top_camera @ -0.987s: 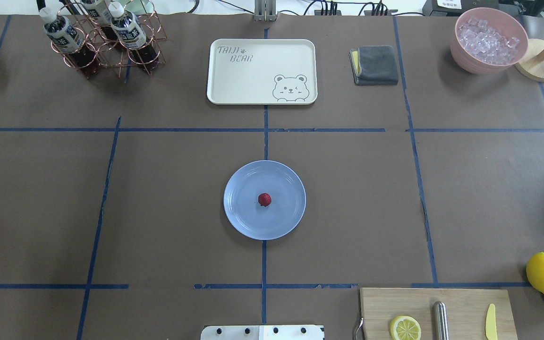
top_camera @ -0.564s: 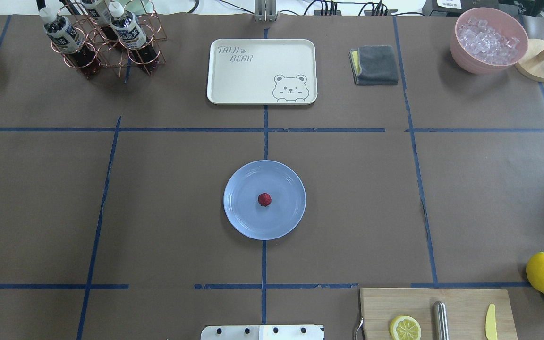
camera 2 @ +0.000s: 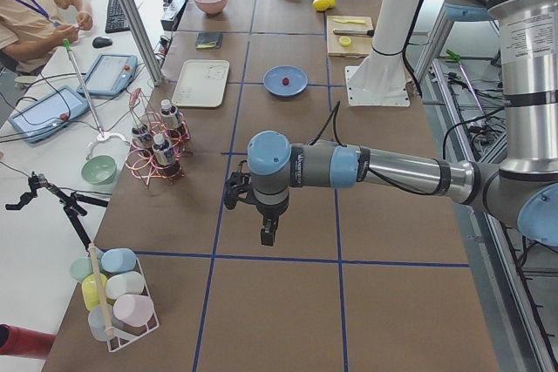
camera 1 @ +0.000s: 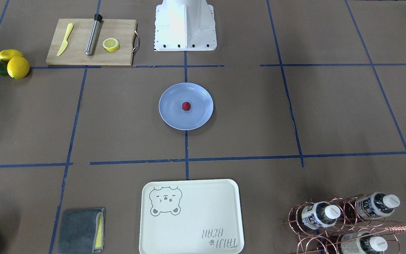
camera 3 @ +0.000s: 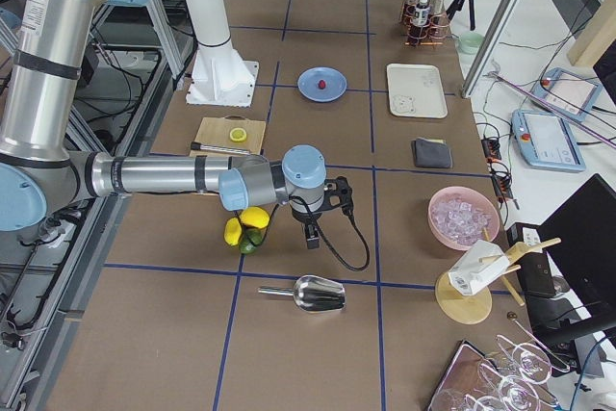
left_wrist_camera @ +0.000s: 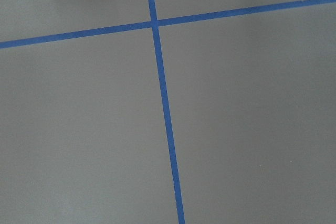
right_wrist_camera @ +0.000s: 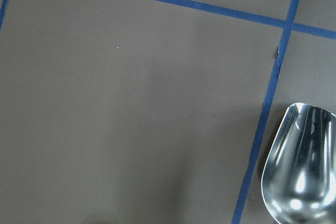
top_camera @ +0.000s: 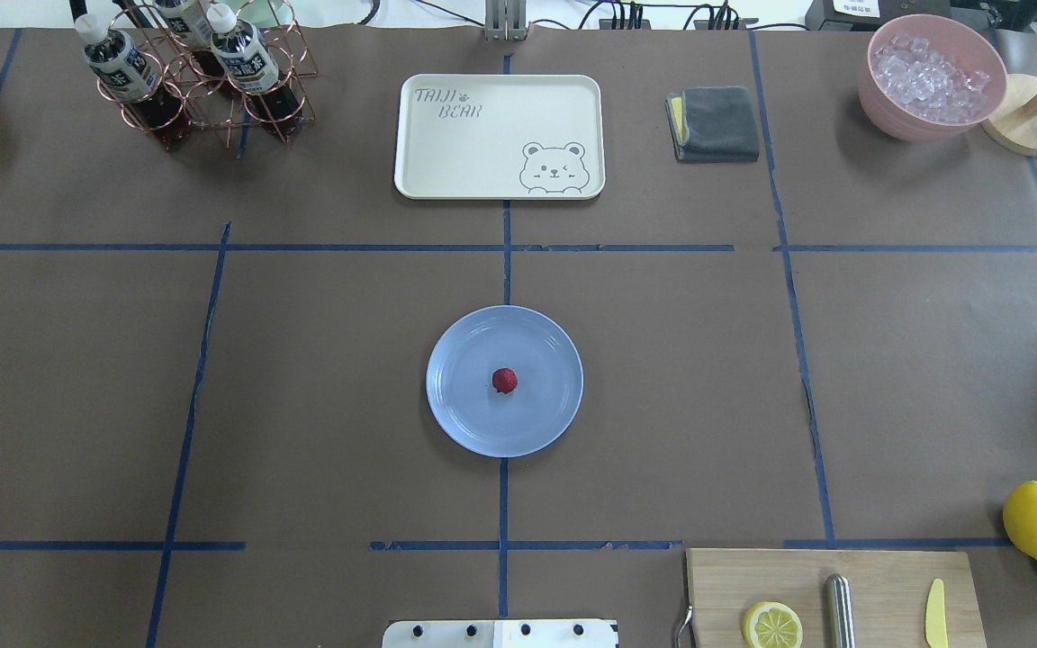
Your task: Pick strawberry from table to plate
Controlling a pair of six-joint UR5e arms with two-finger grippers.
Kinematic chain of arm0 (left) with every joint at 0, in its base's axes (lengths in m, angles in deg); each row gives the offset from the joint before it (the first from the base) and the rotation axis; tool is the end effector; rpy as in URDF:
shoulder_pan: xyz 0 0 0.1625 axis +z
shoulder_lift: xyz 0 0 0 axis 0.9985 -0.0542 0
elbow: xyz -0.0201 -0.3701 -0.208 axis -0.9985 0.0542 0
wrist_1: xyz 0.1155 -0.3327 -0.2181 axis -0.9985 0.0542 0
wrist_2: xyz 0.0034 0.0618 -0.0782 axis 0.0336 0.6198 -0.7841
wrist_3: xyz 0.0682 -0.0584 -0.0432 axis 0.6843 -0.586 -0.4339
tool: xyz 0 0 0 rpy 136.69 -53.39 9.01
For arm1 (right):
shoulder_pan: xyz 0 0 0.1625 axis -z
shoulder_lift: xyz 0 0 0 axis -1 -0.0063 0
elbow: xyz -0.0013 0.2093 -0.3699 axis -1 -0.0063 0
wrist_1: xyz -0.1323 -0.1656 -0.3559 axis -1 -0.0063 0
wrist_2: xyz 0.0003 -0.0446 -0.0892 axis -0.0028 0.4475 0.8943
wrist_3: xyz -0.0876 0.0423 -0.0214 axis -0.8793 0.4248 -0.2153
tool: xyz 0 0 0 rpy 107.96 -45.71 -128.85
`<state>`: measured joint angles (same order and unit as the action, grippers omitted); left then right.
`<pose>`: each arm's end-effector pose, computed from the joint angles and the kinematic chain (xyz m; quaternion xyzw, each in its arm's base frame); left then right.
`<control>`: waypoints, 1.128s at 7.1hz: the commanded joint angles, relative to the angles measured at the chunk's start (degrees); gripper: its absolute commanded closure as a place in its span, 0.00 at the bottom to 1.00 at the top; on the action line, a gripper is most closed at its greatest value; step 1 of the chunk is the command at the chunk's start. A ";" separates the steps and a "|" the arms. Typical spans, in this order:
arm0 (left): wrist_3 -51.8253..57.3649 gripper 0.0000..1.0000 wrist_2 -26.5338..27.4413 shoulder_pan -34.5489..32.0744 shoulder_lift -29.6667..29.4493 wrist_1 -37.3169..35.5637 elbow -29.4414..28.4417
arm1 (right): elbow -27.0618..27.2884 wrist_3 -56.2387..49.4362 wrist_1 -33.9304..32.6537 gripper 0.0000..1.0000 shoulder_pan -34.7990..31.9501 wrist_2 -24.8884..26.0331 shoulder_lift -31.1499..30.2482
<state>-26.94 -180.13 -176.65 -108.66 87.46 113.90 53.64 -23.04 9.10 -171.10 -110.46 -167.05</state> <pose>-0.0602 -0.4110 0.5870 0.0347 0.3876 0.0601 0.9192 0.0005 -0.3866 0.6025 0.0646 -0.4204 -0.1084 0.8985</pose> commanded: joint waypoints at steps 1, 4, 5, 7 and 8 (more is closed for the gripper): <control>0.05 0.00 -0.28 0.02 -0.19 2.18 -0.26 | -0.48 -1.12 -0.64 0.00 -0.02 -0.26 0.11; -0.04 0.00 -0.28 0.02 -0.10 3.34 -0.44 | -0.13 0.02 -10.39 0.00 -1.86 -0.18 0.30; -0.04 0.00 -0.28 0.19 -1.06 3.69 -0.88 | -0.39 0.28 -10.66 0.00 -2.30 -0.18 0.12; -0.13 0.00 -0.28 0.19 -1.77 3.69 -1.14 | 1.26 9.90 -9.71 0.00 -2.57 -0.09 0.47; -0.13 0.00 -0.28 0.11 -1.68 3.61 -1.32 | 1.27 9.43 -9.53 0.00 -2.57 0.17 0.64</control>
<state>-27.06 -180.40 -176.49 -110.25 91.12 112.82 54.45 -15.37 -0.75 -173.60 -110.53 -166.59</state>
